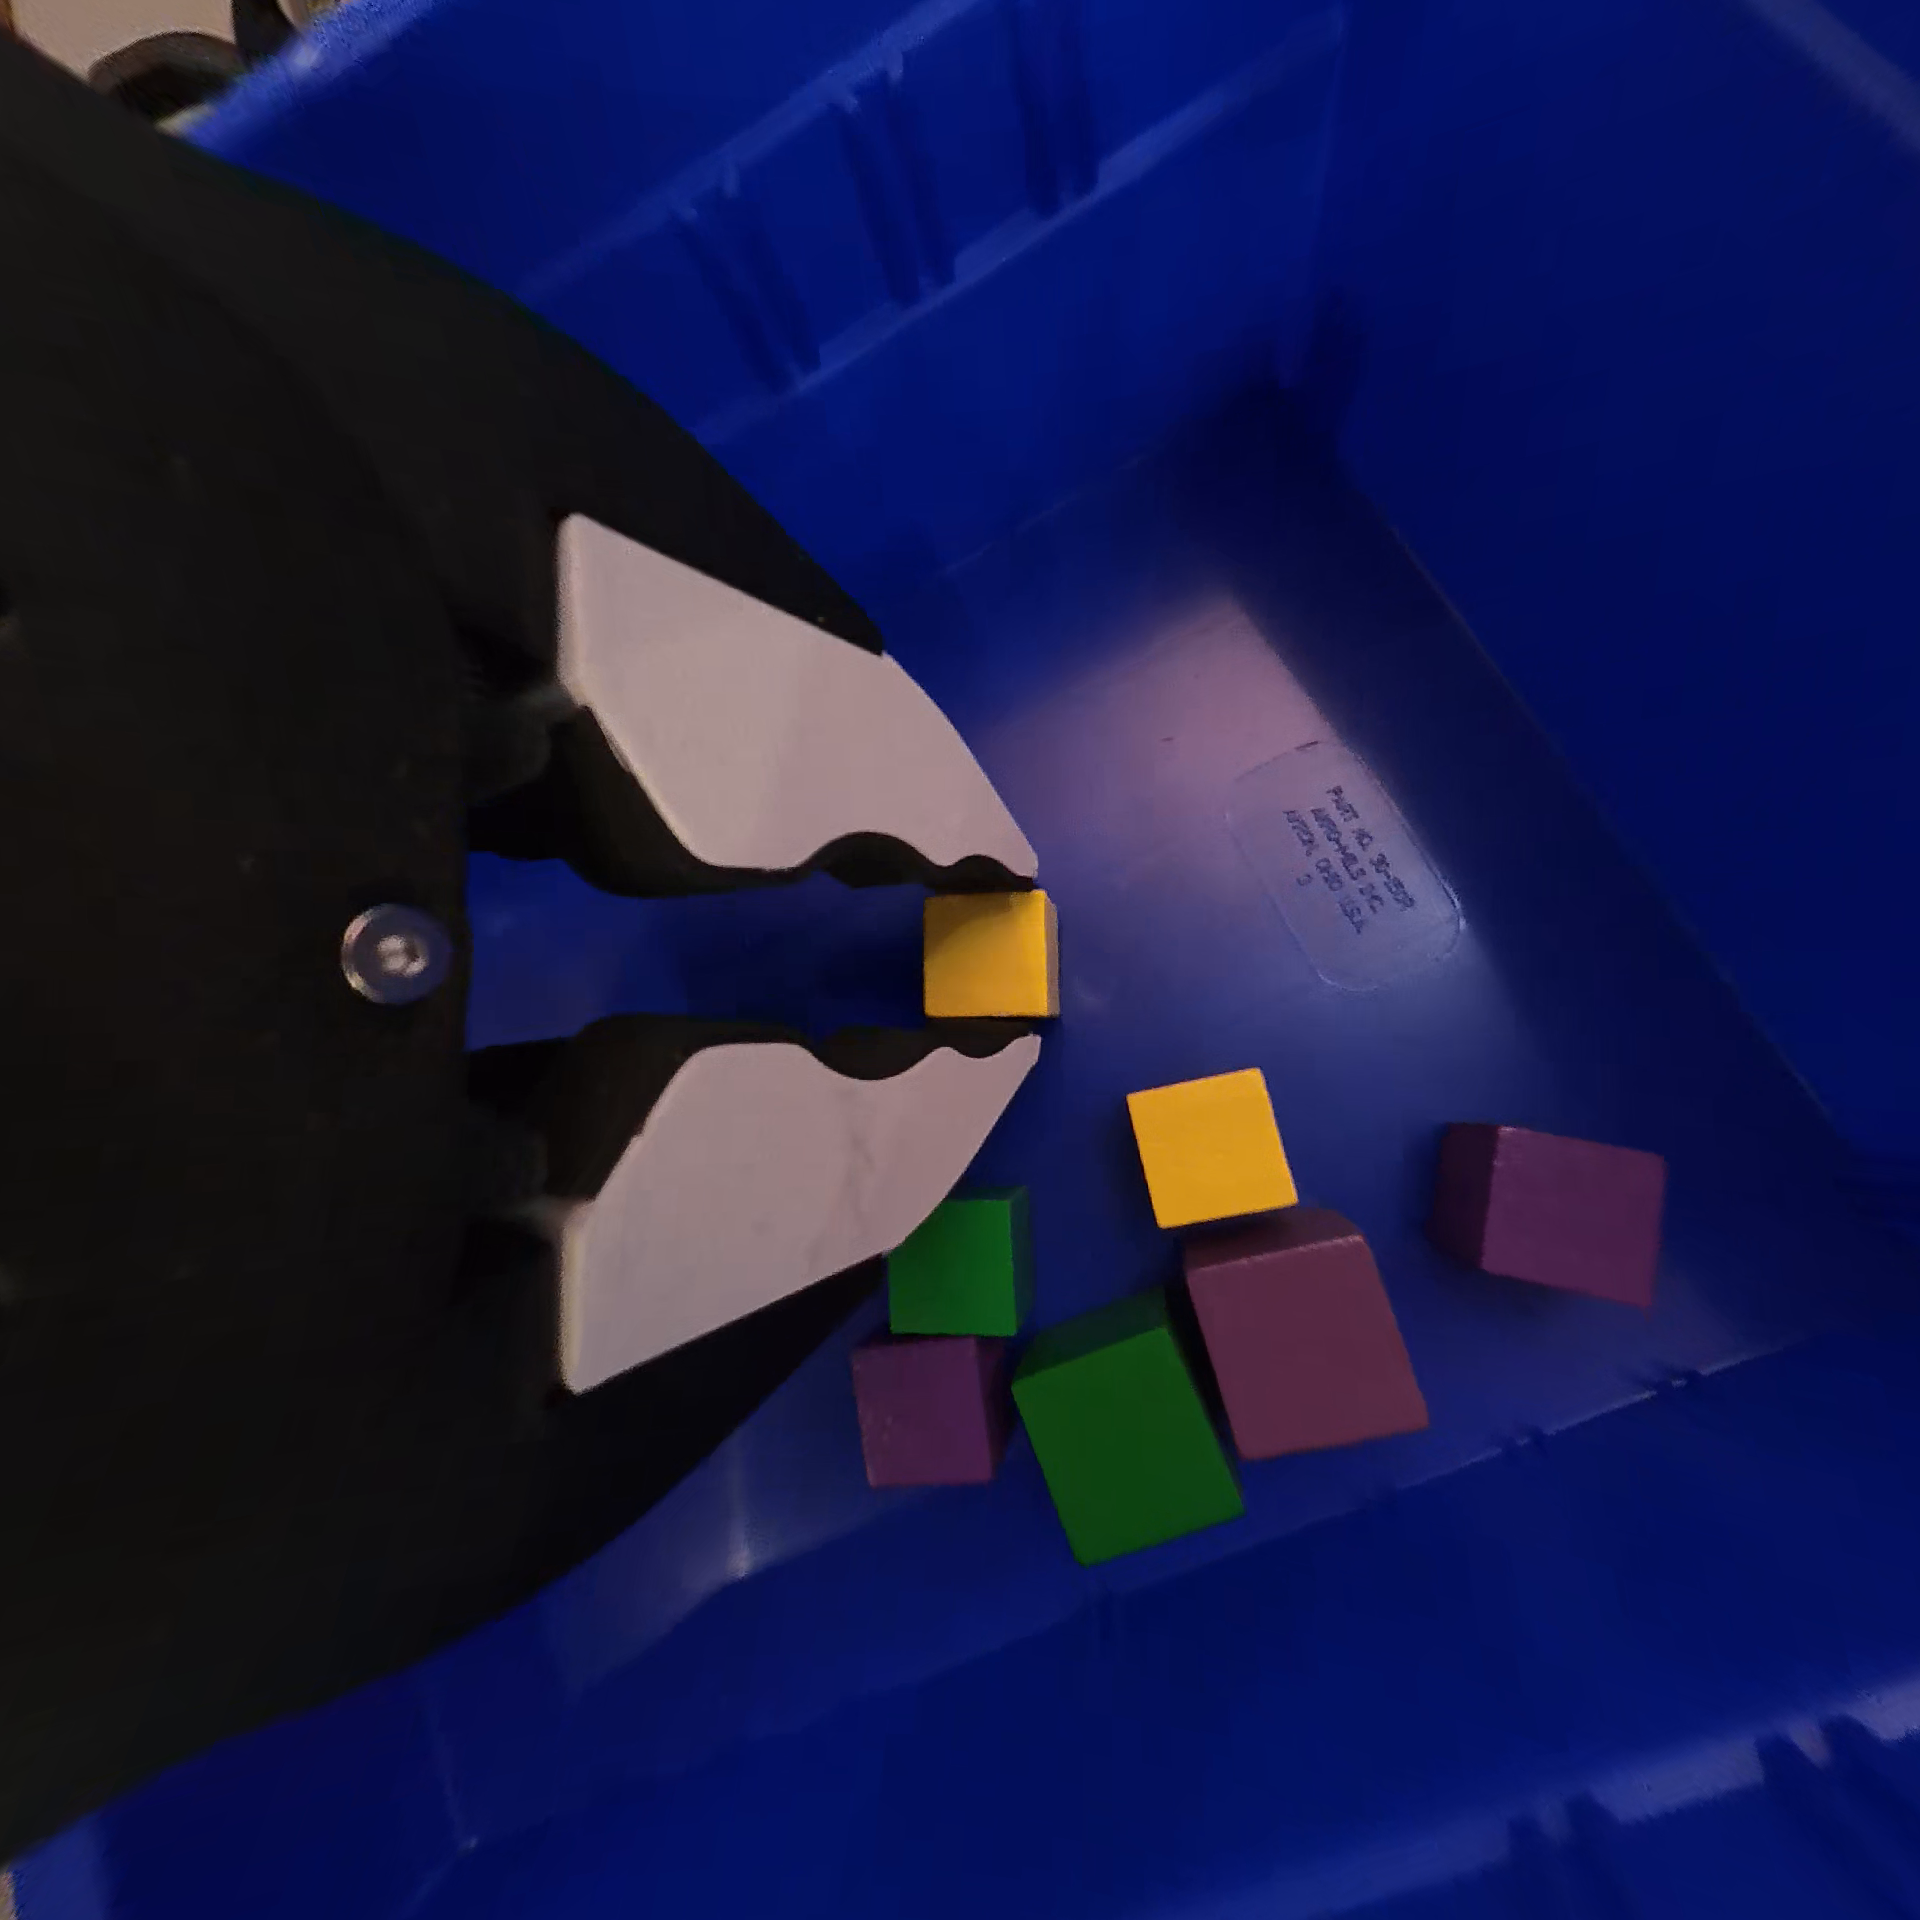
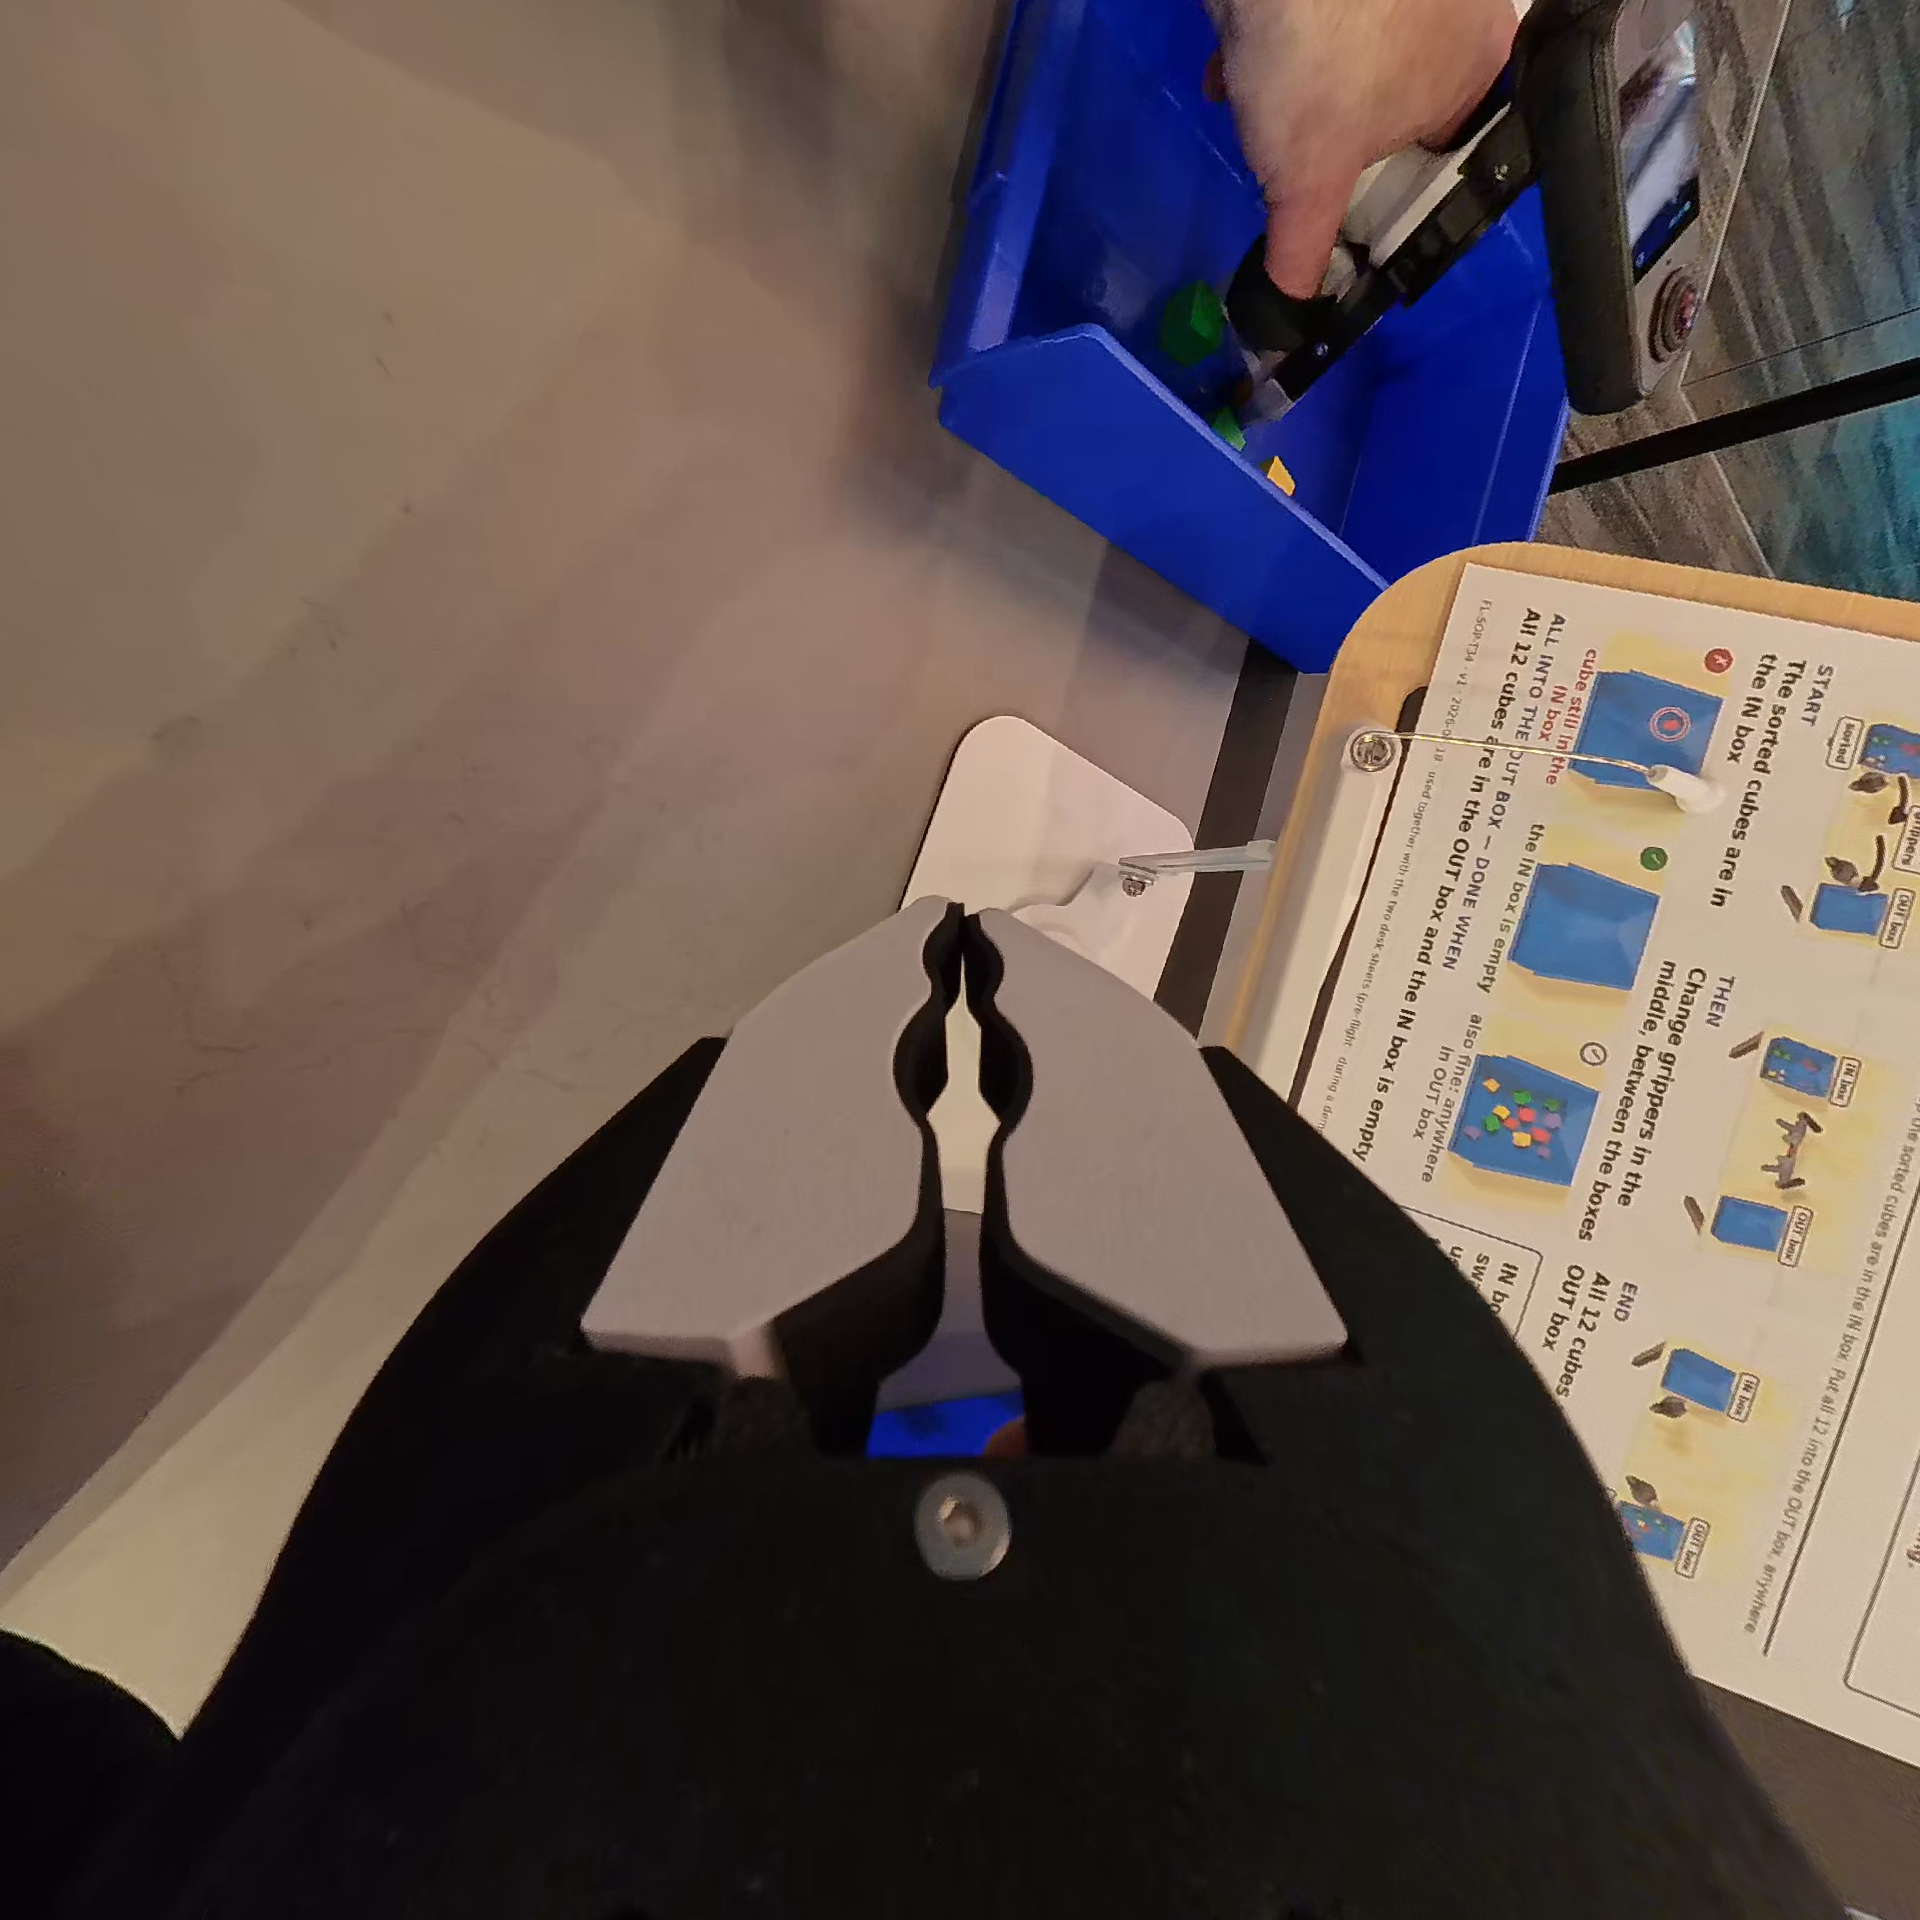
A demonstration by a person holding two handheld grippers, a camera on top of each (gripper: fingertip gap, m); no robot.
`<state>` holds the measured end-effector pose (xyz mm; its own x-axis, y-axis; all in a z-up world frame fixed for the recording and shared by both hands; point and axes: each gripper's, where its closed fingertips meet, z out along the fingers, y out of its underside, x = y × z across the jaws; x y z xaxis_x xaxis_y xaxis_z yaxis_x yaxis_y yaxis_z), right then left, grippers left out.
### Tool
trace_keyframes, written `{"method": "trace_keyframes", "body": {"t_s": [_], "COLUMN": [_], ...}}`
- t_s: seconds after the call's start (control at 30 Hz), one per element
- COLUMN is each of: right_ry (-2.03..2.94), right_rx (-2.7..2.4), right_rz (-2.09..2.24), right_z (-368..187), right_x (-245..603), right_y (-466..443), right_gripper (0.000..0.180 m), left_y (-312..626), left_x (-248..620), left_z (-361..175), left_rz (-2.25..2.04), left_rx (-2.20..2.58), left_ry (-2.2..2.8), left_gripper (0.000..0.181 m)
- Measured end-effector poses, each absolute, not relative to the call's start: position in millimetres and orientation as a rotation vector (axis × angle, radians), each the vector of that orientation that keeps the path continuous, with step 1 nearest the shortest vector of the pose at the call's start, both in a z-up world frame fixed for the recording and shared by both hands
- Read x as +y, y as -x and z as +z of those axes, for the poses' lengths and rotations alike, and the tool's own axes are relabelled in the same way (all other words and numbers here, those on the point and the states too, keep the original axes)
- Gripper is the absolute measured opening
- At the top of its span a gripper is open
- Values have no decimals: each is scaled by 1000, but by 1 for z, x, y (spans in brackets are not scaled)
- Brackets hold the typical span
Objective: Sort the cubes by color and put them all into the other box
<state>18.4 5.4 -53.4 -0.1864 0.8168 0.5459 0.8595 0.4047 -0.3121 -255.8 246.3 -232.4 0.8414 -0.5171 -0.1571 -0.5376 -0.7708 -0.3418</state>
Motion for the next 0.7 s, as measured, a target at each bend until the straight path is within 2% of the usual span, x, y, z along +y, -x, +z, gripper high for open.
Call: {"method": "trace_keyframes", "body": {"t_s": [0.03,0.2,0.33,0.53,0.7], "right_ry": [1417,1379,1297,1089,922], "right_rx": [-2007,-1950,-1832,-1651,-1512], "right_rz": [-84,-74,-39,26,17], "right_z": [-53,-43,-23,8,25], "right_x": [6,11,21,29,38], "right_y": [-18,-13,-2,16,24], "right_gripper": [0,0,1,17,31], "left_y": [256,242,204,133,81], "left_x": [247,241,219,163,108], "left_z": [-227,-169,-102,-21,18], "left_rz": [77,-54,-368,-795,-1130], "left_rx": [786,759,771,921,1071], "left_ry": [2631,2476,2257,1901,1646], "left_gripper": [23,22,23,22,22]}}
